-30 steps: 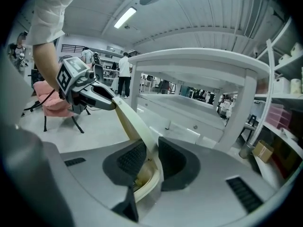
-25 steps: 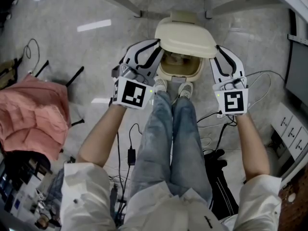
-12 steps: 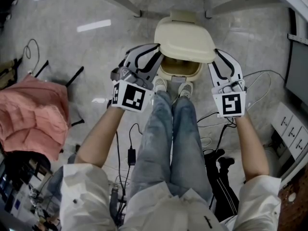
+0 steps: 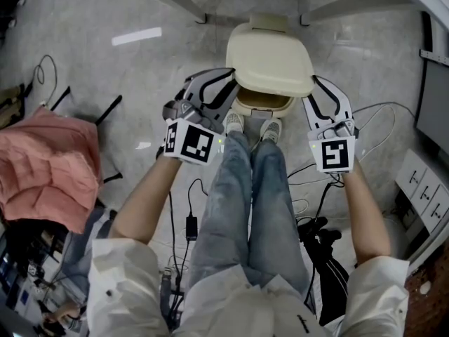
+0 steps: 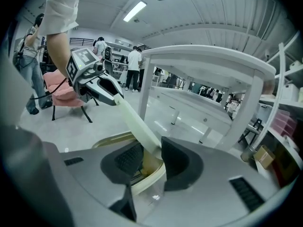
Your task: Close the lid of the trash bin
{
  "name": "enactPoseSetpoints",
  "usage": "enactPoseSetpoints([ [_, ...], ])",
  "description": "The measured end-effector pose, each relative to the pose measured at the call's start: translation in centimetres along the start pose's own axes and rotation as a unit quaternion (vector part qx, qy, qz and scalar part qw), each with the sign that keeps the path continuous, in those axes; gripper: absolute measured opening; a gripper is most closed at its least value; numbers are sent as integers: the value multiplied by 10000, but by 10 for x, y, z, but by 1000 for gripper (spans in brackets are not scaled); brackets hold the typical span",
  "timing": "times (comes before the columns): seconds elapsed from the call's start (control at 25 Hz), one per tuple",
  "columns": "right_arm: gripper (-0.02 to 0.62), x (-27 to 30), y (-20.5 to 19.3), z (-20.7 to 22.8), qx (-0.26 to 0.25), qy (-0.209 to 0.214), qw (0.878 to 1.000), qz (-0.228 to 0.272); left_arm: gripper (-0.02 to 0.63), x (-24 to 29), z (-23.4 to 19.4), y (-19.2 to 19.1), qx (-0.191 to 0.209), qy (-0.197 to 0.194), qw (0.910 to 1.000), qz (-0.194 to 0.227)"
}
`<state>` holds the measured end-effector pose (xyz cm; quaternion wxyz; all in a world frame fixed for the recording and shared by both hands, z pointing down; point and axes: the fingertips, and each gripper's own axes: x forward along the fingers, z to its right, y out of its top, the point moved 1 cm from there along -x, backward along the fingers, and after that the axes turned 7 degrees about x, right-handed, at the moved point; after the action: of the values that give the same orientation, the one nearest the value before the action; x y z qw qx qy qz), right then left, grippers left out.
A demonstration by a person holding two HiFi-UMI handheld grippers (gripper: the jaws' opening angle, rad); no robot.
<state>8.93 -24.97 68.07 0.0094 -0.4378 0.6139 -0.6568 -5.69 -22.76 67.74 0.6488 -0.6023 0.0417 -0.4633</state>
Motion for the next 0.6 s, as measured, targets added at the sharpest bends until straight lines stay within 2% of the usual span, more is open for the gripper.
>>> enactPoseSetpoints([
  [0.4,141,1,-17,-13,-501,216,9981,-298,95,0,14,-14,143,-295,9993,-168],
  [0.6,150,1,-27,-19,-637,339,9965,-430,101,1,24,-21,393,-476,9977,-273],
])
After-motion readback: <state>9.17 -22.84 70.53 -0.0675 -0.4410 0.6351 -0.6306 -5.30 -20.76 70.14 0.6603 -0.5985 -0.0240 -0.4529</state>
